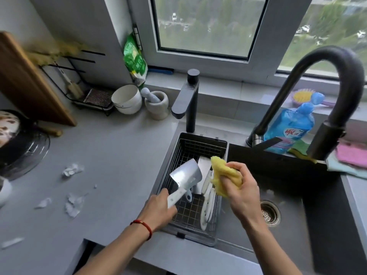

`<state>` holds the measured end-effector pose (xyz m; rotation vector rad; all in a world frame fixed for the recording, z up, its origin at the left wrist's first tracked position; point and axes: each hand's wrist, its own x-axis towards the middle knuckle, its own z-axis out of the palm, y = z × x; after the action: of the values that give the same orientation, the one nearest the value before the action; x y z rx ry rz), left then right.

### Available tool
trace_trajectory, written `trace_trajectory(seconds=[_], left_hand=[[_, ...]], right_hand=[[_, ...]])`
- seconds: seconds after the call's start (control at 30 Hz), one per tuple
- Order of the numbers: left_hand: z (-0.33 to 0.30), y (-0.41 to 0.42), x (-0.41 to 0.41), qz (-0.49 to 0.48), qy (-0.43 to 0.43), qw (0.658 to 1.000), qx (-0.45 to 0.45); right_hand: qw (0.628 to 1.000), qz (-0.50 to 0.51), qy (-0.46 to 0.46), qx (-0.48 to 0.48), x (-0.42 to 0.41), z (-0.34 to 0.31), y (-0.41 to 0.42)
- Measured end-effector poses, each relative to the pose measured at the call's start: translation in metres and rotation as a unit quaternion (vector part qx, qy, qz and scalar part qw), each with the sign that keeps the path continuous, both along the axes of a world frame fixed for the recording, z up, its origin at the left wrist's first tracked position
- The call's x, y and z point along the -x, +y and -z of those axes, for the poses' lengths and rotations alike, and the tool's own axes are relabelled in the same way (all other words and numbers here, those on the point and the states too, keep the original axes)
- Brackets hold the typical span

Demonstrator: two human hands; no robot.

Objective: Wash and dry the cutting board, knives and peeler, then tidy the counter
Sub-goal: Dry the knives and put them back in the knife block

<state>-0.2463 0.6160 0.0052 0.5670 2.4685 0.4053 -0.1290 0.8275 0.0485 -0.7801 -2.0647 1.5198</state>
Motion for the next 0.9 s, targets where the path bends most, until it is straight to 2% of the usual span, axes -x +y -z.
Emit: trace_trajectory(seconds=[0.1,0.2,0.3,0.37,0.43,0.5,0.57,0.7,0.73,0.9], left_hand=[[-0.029,-0.02,-0.015,0.015,0.04,0.998,-0.046],[-0.047,-0.03,-0.025,0.029,0.056,0.995,-0.075],[-0.058,-0.041,-0.029,0.014,0.065,0.993,-0.098],[-0.063,-0.046,-0.031,0.014,0.072,0.991,-0.111],[-0.067,-0.048,-0.031,0.014,0.079,0.989,-0.12],[-0.071,-0.051,-0.031,0.014,0.08,0.989,-0.122],[-0.074,-0.053,-0.03,0.015,0.071,0.99,-0.119],[-0.08,-0.052,-0.028,0.022,0.08,0.989,-0.122],[-0.081,-0.053,-0.028,0.027,0.085,0.989,-0.122],[-0.081,-0.064,-0.031,0.023,0.061,0.994,-0.093]], right_hand=[[0.995,-0.092,0.011,-0.025,0.029,0.005,-0.039],[0.98,-0.15,-0.016,-0.126,0.049,0.016,-0.073],[0.961,-0.206,0.038,-0.179,0.048,0.023,-0.081],[0.973,-0.158,0.032,-0.164,0.05,0.021,-0.067],[0.99,-0.057,-0.018,-0.128,0.058,0.017,-0.049],[0.993,0.004,-0.051,-0.102,0.061,0.012,-0.039],[0.993,0.009,-0.024,-0.112,0.059,0.009,-0.044],[0.972,-0.134,0.041,-0.187,0.051,0.013,-0.072],[0.971,-0.138,0.04,-0.193,0.053,0.018,-0.07],[0.992,0.009,-0.1,-0.072,0.066,0.031,-0.017]])
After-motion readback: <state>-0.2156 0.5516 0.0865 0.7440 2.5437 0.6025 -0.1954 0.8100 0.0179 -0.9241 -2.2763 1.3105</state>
